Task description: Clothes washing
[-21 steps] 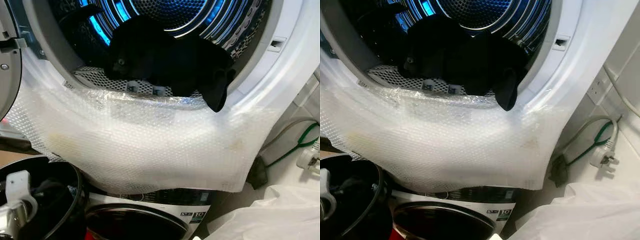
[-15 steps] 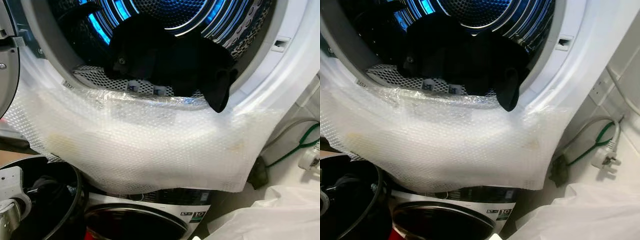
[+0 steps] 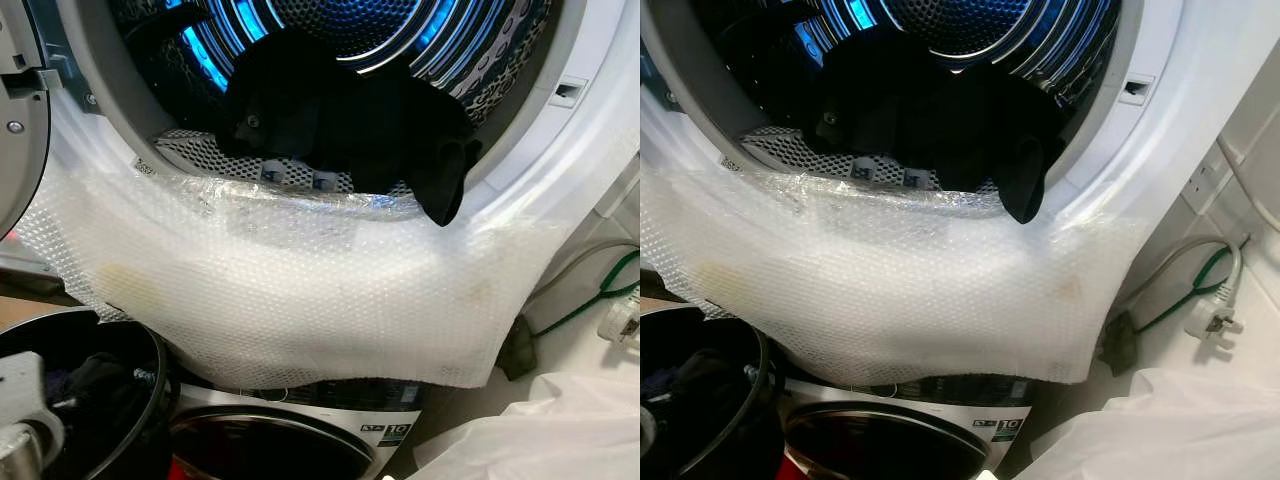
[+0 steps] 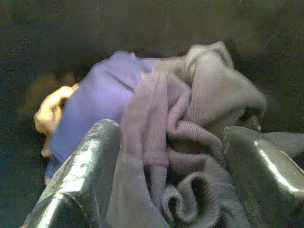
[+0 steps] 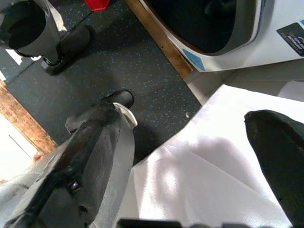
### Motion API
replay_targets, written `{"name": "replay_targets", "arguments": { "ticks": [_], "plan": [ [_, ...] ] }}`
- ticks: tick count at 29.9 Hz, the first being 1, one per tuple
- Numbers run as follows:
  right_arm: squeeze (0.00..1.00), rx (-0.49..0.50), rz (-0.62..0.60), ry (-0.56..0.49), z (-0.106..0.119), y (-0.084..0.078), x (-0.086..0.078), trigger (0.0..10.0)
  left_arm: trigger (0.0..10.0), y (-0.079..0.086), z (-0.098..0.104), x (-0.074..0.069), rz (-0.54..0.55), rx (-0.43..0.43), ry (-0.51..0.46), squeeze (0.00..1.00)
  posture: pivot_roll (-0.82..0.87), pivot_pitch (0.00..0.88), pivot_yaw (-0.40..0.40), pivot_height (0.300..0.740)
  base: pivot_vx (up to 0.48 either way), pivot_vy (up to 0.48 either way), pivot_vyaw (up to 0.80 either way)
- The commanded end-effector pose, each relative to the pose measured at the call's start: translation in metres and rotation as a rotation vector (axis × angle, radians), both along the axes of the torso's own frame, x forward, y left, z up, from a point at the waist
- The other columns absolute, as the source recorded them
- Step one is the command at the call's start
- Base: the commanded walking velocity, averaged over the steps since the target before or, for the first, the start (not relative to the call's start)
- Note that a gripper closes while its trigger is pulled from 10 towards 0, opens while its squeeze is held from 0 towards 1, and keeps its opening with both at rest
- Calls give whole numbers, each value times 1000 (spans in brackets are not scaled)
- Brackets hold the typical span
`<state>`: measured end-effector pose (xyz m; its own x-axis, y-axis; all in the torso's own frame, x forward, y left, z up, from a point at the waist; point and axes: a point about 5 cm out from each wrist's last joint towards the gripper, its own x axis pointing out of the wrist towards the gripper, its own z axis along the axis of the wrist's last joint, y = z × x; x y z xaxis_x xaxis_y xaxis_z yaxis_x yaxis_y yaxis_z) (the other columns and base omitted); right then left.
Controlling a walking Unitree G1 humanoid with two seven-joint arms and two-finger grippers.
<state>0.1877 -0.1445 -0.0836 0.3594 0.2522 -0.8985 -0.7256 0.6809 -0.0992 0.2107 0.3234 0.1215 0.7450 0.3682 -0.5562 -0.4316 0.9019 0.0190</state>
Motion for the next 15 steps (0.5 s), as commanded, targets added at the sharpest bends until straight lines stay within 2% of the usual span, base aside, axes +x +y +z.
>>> {"name": "replay_targets", "arguments": {
  "ticks": [1,2,4,6,7,8,12,14,15],
  "plan": [
    [0,-17,11,1,2,-4,3,10000,10000,-1,21,2,-180,43,4,0,269,0,-130,740,0,0,0],
    [0,-20,26,1,2,-4,4,10000,10000,16,27,-2,-210,107,53,0,283,0,-130,740,0,0,0],
    [0,-24,35,0,3,-4,5,10000,10000,37,28,-8,-255,139,124,0,286,0,-130,740,0,0,0],
    [0,-25,36,0,3,-4,5,10000,10000,42,28,-9,-264,135,137,0,288,0,-130,740,0,0,0],
    [0,-26,36,0,3,-4,5,10000,10000,51,25,-11,-229,103,148,12,283,0,-128,740,0,0,0],
    [0,-26,36,0,3,-4,5,10000,10000,57,16,-12,-189,-6,143,1000,278,0,-126,740,0,0,0],
    [0,-25,30,3,2,-5,3,10000,10000,58,0,-16,-152,-125,174,1000,263,0,-121,740,0,0,0],
    [0,-25,26,5,1,-6,3,10000,10000,58,-3,-17,-150,-138,178,1000,261,0,-121,740,0,0,0],
    [0,-26,22,10,0,-7,0,10000,10000,56,0,-11,-173,-167,128,1000,260,0,-120,740,0,0,0]
  ]
}}
